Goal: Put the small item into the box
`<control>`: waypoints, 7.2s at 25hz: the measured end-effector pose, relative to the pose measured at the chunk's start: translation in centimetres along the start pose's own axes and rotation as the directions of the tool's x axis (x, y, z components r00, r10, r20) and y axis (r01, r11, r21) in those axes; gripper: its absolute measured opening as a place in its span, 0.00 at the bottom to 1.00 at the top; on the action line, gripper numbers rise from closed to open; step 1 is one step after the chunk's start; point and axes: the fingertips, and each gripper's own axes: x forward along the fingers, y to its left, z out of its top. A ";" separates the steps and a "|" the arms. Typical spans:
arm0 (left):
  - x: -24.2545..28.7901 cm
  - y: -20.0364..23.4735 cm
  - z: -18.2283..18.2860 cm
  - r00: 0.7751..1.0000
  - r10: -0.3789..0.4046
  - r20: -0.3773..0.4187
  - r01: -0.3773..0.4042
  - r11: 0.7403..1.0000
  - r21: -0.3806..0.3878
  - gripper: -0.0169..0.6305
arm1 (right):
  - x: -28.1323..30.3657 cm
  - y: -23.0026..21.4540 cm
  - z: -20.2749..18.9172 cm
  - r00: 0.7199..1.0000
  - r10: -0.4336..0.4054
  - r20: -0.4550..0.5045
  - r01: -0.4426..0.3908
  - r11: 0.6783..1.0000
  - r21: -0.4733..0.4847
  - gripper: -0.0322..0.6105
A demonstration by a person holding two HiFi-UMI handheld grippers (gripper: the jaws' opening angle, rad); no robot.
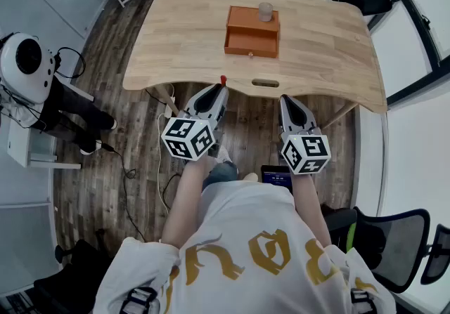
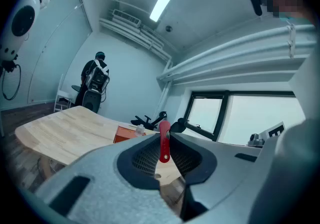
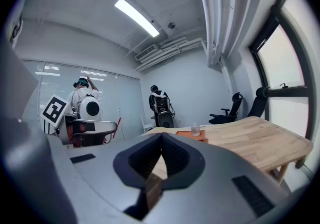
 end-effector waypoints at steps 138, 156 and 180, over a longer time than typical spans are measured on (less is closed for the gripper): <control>37.1 20.9 -6.5 0.871 -0.151 -0.468 0.162 0.987 -0.019 0.11 | 33.7 -21.5 -8.3 0.928 -0.102 -0.359 0.139 0.987 0.077 0.07; 38.9 20.8 -11.4 0.753 -0.145 -0.642 0.214 0.976 0.031 0.12 | 34.3 -23.3 -11.3 0.899 -0.087 -0.429 0.140 0.986 0.094 0.07; 40.5 21.7 -17.5 0.547 -0.081 -0.833 0.179 0.984 0.022 0.12 | 35.6 -24.7 -12.4 0.897 -0.073 -0.436 0.147 0.979 0.138 0.07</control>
